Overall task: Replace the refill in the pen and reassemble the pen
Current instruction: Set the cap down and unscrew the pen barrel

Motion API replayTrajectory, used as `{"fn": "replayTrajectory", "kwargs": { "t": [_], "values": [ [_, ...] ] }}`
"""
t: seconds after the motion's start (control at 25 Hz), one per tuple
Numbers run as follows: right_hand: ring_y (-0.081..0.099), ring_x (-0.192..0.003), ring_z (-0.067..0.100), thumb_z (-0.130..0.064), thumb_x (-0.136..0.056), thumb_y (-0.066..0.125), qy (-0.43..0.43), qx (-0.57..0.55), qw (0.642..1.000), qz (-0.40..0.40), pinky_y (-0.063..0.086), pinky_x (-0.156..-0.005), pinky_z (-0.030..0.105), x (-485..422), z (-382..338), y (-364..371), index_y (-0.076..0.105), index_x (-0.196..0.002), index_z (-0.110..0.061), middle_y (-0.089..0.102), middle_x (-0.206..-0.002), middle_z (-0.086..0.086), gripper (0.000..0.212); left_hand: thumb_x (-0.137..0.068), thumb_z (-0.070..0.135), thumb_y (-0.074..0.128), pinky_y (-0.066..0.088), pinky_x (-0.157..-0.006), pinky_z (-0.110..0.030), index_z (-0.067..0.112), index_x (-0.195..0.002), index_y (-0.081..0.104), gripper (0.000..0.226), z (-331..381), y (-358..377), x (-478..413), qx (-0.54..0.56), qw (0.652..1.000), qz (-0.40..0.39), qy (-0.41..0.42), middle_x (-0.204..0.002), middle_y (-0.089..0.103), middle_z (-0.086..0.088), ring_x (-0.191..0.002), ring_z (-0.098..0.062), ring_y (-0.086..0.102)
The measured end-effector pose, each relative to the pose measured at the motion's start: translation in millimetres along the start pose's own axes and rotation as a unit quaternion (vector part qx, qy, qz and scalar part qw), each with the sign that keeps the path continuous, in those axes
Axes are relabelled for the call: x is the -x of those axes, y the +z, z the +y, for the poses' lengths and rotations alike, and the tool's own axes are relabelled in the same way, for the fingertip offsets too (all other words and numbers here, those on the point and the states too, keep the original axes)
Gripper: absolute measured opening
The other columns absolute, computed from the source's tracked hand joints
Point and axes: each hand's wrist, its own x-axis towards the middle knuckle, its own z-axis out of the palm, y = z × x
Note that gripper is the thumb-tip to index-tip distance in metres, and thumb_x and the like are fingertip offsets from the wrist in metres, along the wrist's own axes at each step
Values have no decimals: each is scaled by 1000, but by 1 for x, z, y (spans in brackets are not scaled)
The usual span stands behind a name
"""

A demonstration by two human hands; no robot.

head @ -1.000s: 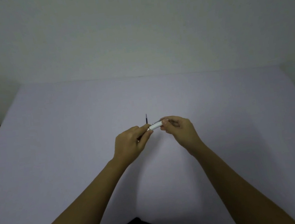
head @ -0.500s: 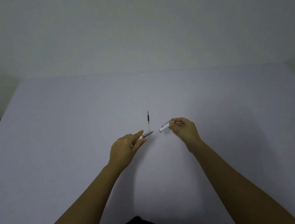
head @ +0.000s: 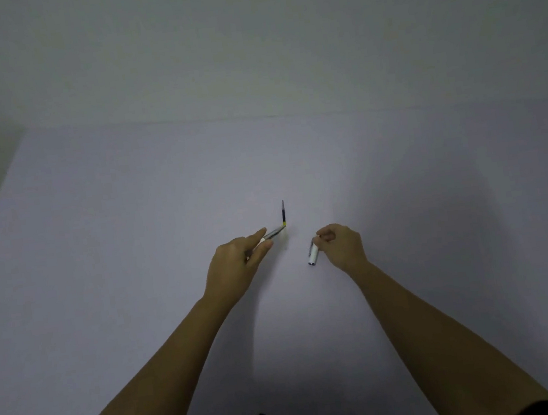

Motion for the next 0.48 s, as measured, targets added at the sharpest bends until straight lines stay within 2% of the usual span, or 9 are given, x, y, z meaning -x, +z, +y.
{"fn": "replayTrajectory", "kwargs": {
  "t": [0.2, 0.4, 0.48],
  "values": [
    [64, -95, 28, -13, -84, 66, -1, -2, 1000, 12, 40, -77, 21, 1, 5, 4, 67, -100, 0, 69, -100, 19, 21, -90, 36, 54, 39, -57, -18, 16, -122, 59, 38, -3, 2, -1, 5, 1000, -2, 3, -67, 56, 2, -62, -11, 51],
    [63, -96, 28, -17, -85, 65, 2, 5, 1000, 10, 39, -76, 20, 4, 3, -2, 65, -103, -2, 69, -102, 18, 24, -90, 37, 54, 47, -65, -29, 17, -122, 59, 39, 0, -2, 2, 5, 1000, -7, 3, -75, 66, -5, -68, -16, 57],
    [63, -97, 27, -20, -84, 66, 3, 15, 1000, 14, 37, -75, 18, 5, -1, -9, 66, -103, -3, 69, -102, 17, 25, -89, 39, 53, 46, -65, -26, 17, -123, 59, 40, 3, -7, 3, -3, 1000, -11, 7, -75, 64, -4, -69, -15, 57]
  ]
}}
